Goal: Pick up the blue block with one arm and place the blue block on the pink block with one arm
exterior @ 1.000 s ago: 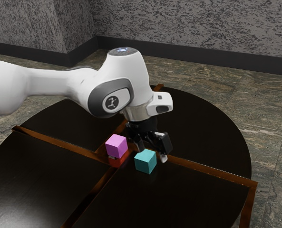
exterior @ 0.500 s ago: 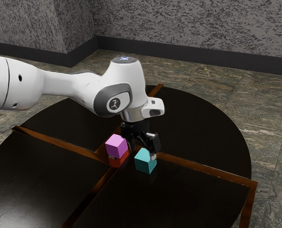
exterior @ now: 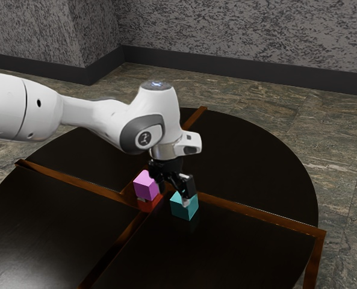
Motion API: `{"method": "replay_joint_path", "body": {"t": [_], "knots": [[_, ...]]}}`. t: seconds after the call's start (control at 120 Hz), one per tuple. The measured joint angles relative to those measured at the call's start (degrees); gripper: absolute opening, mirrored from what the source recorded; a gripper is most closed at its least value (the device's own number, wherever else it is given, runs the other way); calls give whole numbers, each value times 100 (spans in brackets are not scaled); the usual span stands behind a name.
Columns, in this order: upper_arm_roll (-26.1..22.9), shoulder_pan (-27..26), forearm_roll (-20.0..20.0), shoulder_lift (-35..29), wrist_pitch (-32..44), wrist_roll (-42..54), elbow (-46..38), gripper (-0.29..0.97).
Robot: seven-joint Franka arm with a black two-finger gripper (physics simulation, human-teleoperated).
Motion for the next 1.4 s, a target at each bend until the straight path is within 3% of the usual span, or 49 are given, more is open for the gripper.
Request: {"method": "replay_joint_path", "body": {"t": [0.433,0.892,1.4], "knots": [[329,-80,40,736,-118,279,544,68],[376,-174,49,1025,-133,451,888,68],[484,-235,-9,1331,339,427,905,68]]}}
